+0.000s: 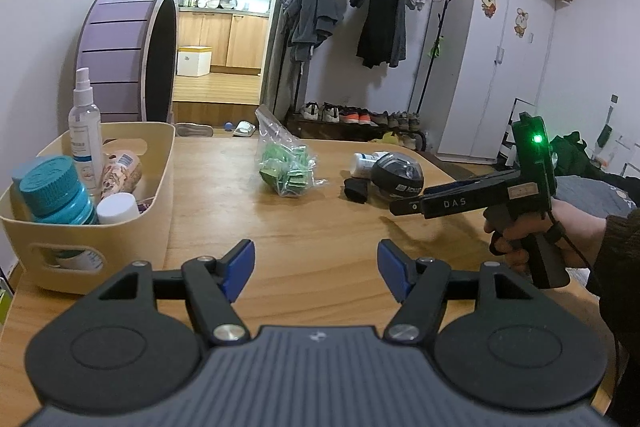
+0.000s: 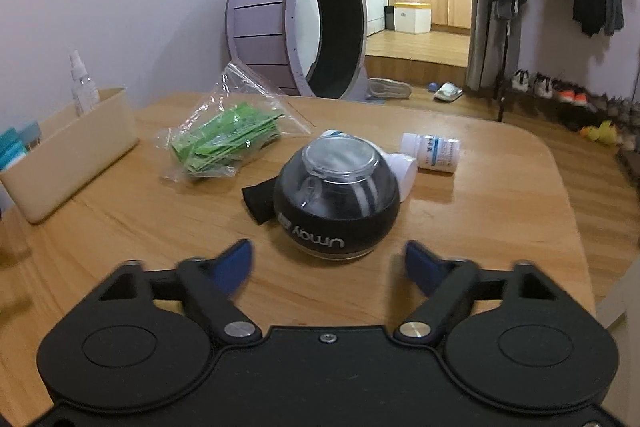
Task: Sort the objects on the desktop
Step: 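Move the right gripper toward the black grip ball, then close the right gripper around the black grip ball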
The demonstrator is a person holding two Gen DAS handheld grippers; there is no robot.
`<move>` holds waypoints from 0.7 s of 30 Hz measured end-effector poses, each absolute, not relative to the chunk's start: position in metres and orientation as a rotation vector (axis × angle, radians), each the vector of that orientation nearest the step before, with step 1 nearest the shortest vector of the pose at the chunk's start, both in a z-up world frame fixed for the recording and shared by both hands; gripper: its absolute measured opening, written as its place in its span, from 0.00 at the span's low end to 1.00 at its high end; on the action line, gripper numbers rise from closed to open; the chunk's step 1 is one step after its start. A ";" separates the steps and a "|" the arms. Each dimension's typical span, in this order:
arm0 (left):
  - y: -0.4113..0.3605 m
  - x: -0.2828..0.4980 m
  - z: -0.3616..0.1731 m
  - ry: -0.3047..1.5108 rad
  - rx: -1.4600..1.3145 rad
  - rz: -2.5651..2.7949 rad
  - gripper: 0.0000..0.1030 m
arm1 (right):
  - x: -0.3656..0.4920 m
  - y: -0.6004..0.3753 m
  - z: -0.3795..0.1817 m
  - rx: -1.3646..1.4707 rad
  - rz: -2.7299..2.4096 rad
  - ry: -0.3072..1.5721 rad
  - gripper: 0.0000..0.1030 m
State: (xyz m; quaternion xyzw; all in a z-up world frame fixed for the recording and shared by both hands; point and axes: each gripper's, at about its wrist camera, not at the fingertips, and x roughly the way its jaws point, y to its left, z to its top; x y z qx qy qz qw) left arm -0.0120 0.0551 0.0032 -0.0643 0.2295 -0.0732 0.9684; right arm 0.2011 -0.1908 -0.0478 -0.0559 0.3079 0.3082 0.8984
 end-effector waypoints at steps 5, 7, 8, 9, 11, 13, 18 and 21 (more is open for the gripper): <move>0.056 -0.014 0.003 0.463 -0.134 -0.147 0.65 | 0.203 -0.194 -0.044 -0.091 0.633 0.640 0.43; 0.057 -0.014 0.003 0.465 -0.132 -0.145 0.65 | 0.202 -0.197 -0.042 -0.071 0.645 0.648 0.38; 0.057 -0.014 0.003 0.466 -0.132 -0.145 0.65 | 0.202 -0.198 -0.041 -0.062 0.650 0.651 0.38; 0.058 -0.014 0.003 0.465 -0.134 -0.145 0.65 | 0.201 -0.199 -0.040 -0.062 0.651 0.649 0.39; 0.058 -0.013 0.004 0.463 -0.139 -0.145 0.65 | 0.197 -0.202 -0.036 -0.066 0.646 0.633 0.50; 0.058 -0.013 0.004 0.464 -0.139 -0.149 0.65 | 0.192 -0.206 -0.030 -0.041 0.643 0.605 0.68; 0.054 -0.012 0.003 0.467 -0.130 -0.157 0.65 | 0.189 -0.204 -0.020 -0.040 0.661 0.516 0.85; 0.054 -0.012 0.003 0.467 -0.132 -0.157 0.65 | 0.196 -0.191 -0.027 -0.070 0.671 0.532 0.85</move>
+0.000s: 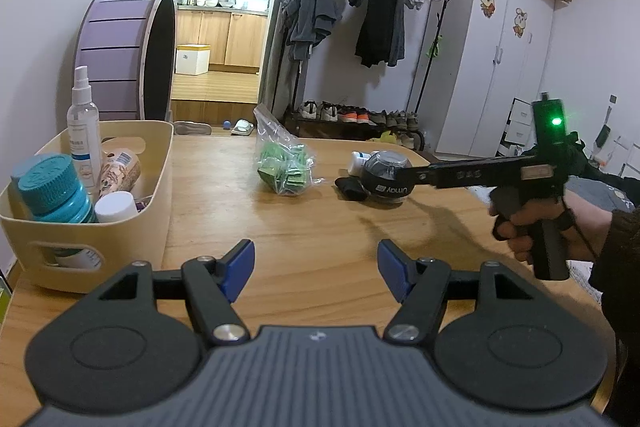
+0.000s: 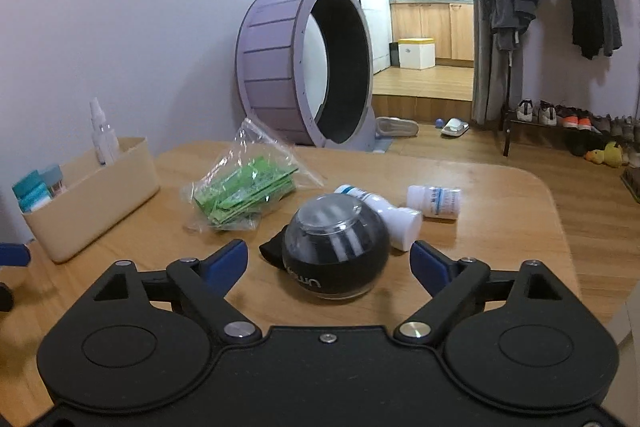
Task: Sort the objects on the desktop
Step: 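Close the right gripper around the black grip ball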
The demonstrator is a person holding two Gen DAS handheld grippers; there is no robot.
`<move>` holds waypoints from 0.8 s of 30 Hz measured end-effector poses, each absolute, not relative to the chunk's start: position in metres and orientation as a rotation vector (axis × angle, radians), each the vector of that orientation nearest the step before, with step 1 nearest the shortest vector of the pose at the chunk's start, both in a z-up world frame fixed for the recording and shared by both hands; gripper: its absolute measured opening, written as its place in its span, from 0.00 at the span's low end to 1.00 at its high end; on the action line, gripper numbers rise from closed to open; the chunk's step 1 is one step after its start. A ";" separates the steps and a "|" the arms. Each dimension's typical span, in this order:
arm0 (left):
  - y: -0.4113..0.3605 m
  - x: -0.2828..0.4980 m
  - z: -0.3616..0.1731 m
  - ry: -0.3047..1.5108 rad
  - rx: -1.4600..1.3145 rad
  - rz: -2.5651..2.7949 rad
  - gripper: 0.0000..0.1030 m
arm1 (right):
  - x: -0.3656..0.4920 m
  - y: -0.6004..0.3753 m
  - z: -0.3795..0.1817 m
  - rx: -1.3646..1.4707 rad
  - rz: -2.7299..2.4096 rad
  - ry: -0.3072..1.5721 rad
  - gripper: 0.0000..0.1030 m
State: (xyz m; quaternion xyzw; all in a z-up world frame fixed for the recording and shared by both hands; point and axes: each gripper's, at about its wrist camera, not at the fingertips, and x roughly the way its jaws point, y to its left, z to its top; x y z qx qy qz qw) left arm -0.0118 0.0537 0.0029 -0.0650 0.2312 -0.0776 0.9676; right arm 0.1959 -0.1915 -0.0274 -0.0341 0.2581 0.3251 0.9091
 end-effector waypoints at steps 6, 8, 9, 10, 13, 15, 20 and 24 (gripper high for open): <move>0.054 -0.013 0.003 0.465 -0.130 -0.156 0.65 | 0.205 -0.184 -0.040 -0.116 0.635 0.562 0.66; 0.054 -0.013 0.003 0.464 -0.130 -0.157 0.65 | 0.206 -0.188 -0.039 -0.093 0.635 0.561 0.63; 0.054 -0.013 0.003 0.463 -0.129 -0.158 0.65 | 0.205 -0.190 -0.038 -0.082 0.636 0.561 0.63; 0.054 -0.014 0.004 0.463 -0.128 -0.158 0.65 | 0.204 -0.192 -0.038 -0.085 0.636 0.557 0.62; 0.055 -0.013 0.003 0.463 -0.125 -0.160 0.65 | 0.196 -0.192 -0.036 -0.120 0.647 0.554 0.61; 0.055 -0.014 0.003 0.462 -0.119 -0.159 0.65 | 0.189 -0.193 -0.034 -0.133 0.672 0.561 0.60; 0.058 -0.014 0.004 0.458 -0.122 -0.156 0.65 | 0.159 -0.201 -0.020 -0.169 0.769 0.540 0.22; 0.055 -0.014 0.004 0.460 -0.119 -0.163 0.65 | 0.140 -0.200 -0.008 -0.197 0.824 0.493 0.22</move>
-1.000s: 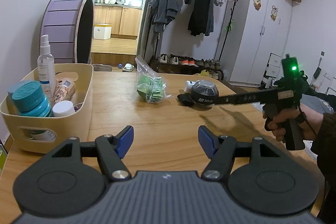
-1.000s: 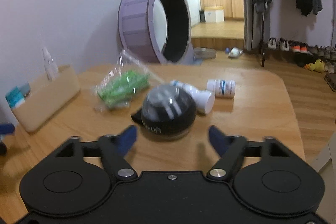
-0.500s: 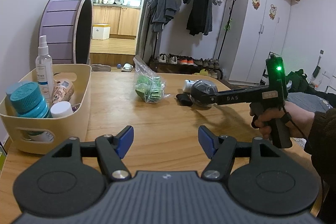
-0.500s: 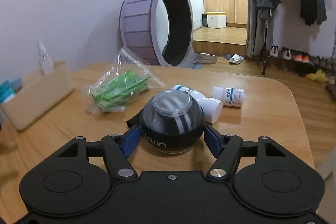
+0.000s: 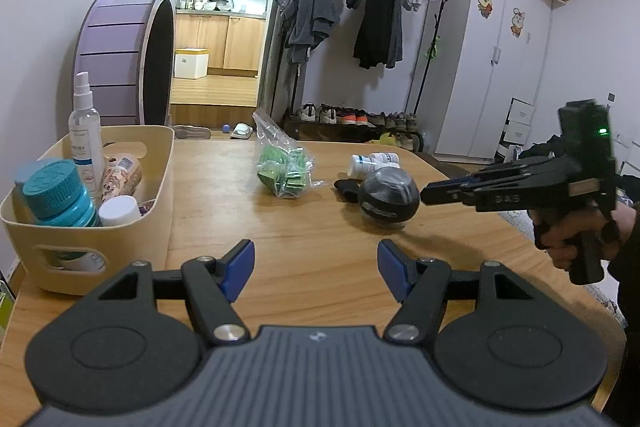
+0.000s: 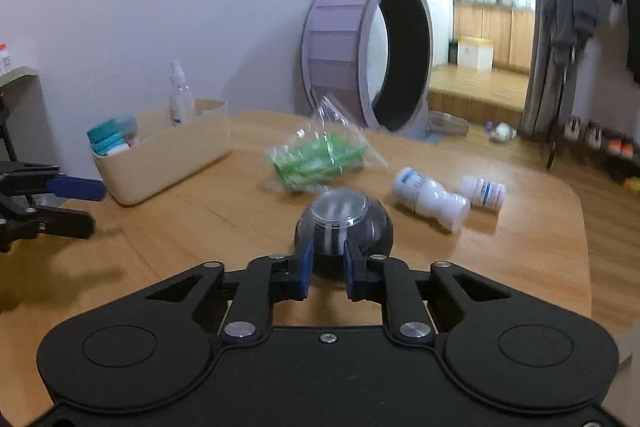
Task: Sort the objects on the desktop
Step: 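Close the right gripper around the black grip ball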
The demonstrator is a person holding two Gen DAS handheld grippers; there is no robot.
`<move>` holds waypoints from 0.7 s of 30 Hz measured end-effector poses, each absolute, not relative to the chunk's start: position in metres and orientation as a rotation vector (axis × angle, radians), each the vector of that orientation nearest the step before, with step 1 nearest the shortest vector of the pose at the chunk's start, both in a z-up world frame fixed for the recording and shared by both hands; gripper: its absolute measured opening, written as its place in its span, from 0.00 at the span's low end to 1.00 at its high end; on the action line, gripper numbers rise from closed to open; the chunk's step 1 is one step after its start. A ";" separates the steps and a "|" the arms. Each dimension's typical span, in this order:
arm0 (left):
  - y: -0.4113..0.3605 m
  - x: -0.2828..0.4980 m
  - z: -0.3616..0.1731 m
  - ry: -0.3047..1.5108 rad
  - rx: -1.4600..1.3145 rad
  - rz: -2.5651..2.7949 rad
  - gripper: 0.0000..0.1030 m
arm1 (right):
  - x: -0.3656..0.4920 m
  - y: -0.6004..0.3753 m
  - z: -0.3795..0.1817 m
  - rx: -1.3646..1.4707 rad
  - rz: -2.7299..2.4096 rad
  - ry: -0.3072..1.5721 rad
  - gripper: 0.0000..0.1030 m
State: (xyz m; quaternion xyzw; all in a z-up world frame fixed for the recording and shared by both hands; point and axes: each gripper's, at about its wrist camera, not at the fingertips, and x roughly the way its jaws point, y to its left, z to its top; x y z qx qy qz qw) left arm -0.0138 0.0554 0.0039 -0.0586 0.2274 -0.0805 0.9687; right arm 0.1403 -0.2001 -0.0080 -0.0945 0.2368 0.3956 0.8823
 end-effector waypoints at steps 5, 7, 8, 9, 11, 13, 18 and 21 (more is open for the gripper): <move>0.051 -0.013 0.002 0.464 -0.105 -0.167 0.65 | 0.144 -0.192 -0.012 -0.198 0.793 0.447 0.83; 0.051 -0.012 0.002 0.465 -0.107 -0.166 0.65 | 0.151 -0.187 -0.015 -0.180 0.798 0.454 0.86; 0.051 -0.012 0.002 0.466 -0.108 -0.165 0.65 | 0.155 -0.185 -0.017 -0.176 0.799 0.461 0.91; 0.051 -0.012 0.002 0.467 -0.109 -0.165 0.65 | 0.158 -0.181 -0.020 -0.181 0.798 0.468 0.91; 0.051 -0.012 0.001 0.468 -0.107 -0.167 0.65 | 0.164 -0.175 -0.026 -0.205 0.794 0.480 0.91; 0.051 -0.012 0.002 0.467 -0.105 -0.170 0.65 | 0.169 -0.171 -0.031 -0.225 0.790 0.502 0.91; 0.054 -0.013 0.001 0.469 -0.108 -0.167 0.65 | 0.175 -0.167 -0.040 -0.239 0.778 0.541 0.91; 0.055 -0.013 0.001 0.469 -0.108 -0.168 0.65 | 0.177 -0.167 -0.043 -0.249 0.775 0.578 0.81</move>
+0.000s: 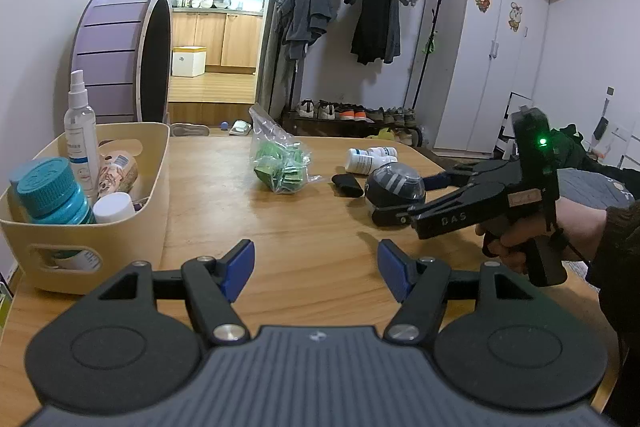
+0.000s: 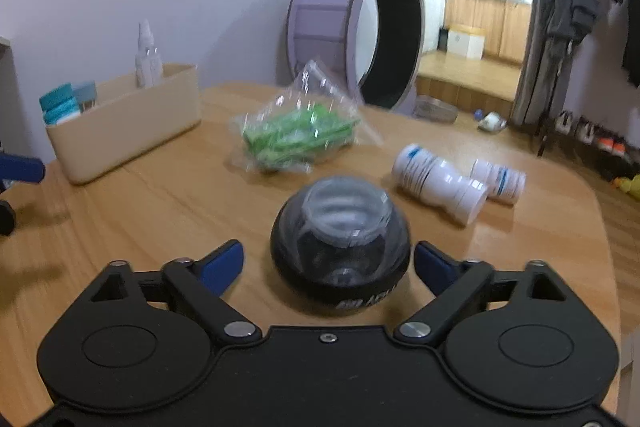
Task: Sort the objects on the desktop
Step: 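Close the right gripper around the black grip ball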
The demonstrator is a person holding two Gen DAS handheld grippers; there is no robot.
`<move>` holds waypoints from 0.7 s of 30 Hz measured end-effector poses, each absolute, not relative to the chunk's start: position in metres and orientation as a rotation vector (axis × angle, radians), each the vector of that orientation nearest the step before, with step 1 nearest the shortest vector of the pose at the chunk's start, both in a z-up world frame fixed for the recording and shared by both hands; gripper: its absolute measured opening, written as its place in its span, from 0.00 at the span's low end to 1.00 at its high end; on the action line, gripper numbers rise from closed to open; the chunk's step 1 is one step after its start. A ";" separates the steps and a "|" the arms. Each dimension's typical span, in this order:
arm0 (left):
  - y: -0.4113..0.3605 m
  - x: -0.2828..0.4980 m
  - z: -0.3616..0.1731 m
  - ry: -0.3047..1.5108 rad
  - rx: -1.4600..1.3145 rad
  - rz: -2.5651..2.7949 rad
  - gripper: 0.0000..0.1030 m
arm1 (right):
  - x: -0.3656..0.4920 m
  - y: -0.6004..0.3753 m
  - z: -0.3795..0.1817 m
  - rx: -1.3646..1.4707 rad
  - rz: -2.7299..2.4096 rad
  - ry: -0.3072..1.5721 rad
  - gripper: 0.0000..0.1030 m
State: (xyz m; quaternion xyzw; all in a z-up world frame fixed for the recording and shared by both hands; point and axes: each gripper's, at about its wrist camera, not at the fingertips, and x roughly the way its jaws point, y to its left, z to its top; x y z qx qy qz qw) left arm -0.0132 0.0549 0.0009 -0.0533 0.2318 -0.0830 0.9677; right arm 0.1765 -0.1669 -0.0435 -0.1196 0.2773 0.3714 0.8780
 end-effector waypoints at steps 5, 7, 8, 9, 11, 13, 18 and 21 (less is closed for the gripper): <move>0.054 -0.013 0.001 0.469 -0.104 -0.168 0.65 | 0.173 -0.176 -0.045 -0.240 0.772 0.573 0.68; 0.054 -0.014 0.001 0.469 -0.103 -0.168 0.65 | 0.171 -0.177 -0.045 -0.239 0.783 0.572 0.67; 0.054 -0.014 0.001 0.469 -0.103 -0.168 0.65 | 0.170 -0.178 -0.044 -0.240 0.791 0.574 0.67; 0.054 -0.014 0.001 0.468 -0.103 -0.168 0.65 | 0.167 -0.178 -0.043 -0.250 0.798 0.577 0.67; 0.055 -0.014 0.001 0.467 -0.103 -0.168 0.65 | 0.159 -0.180 -0.040 -0.271 0.815 0.573 0.67; 0.056 -0.014 0.001 0.466 -0.105 -0.168 0.65 | 0.151 -0.183 -0.037 -0.290 0.833 0.565 0.67; 0.055 -0.014 0.002 0.463 -0.105 -0.172 0.65 | 0.125 -0.185 -0.022 -0.336 0.887 0.521 0.67; 0.055 -0.014 0.002 0.463 -0.104 -0.173 0.65 | 0.113 -0.182 -0.016 -0.353 0.926 0.485 0.65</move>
